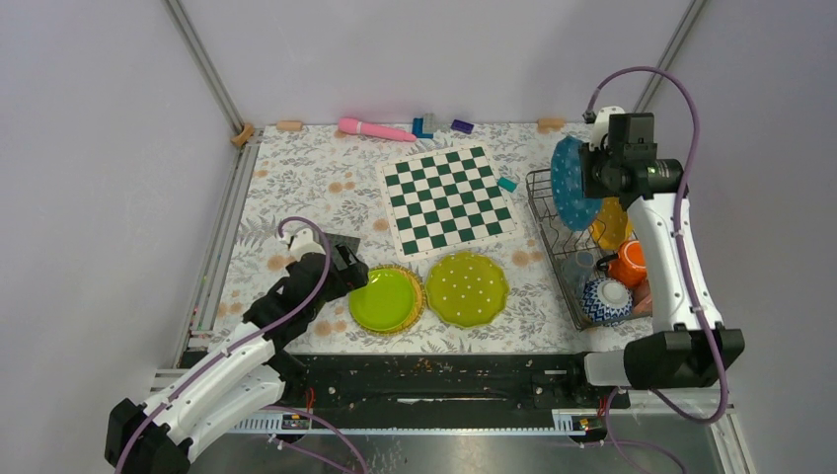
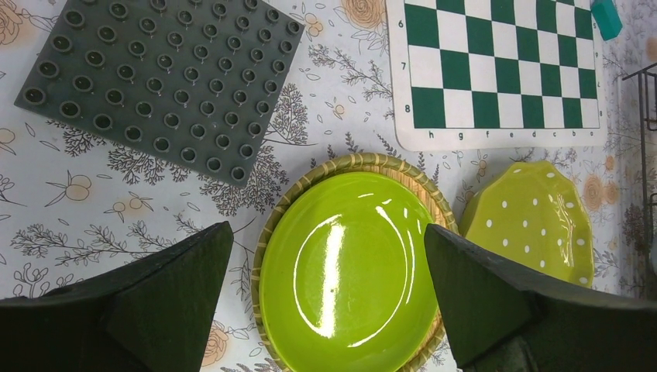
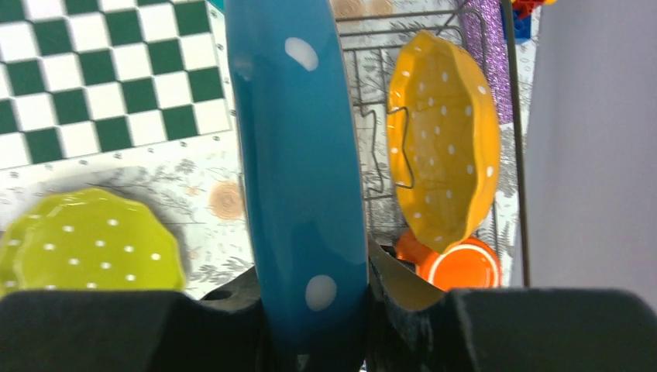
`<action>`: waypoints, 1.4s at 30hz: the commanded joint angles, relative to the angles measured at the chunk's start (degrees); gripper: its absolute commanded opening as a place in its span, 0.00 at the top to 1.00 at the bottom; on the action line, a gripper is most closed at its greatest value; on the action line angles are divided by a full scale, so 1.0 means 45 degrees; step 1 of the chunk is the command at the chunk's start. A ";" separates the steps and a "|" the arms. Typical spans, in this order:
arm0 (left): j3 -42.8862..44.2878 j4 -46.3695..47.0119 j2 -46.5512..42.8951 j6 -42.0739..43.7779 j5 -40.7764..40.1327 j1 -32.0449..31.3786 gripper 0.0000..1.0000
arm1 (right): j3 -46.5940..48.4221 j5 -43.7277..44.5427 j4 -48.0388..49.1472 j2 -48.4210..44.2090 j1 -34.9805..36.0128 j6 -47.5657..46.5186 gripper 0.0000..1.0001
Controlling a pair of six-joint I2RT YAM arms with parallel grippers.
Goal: Unload the mixed dishes from the dish rack
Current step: Pick up the plate from the dish rack, then place the plate at the center of the board.
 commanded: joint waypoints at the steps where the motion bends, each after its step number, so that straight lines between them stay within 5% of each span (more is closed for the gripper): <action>1: 0.0277 0.0124 -0.0302 0.0091 -0.0266 0.0065 0.01 | -0.0236 -0.1526 0.2580 -0.1982 0.0049 0.1770 1.00; 6: 0.0258 0.0090 -0.0466 0.0061 -0.0222 0.0065 0.01 | -0.2103 -0.3675 0.4304 -0.3922 0.0048 0.4989 1.00; 15: 0.0186 0.0191 -0.1086 0.0051 0.0368 0.0065 0.01 | -0.8449 -0.9283 0.9032 -0.7254 0.0354 1.0376 1.00; 23: 0.0081 0.0651 -0.1600 0.0046 0.1498 0.0065 0.01 | -1.1135 -0.7300 0.9543 -0.7874 0.3448 1.0909 1.00; 42: -0.0084 0.0501 -0.1724 -0.0379 0.2090 0.0065 0.01 | -1.2878 -0.5613 1.1180 -0.5590 0.4954 1.1120 0.94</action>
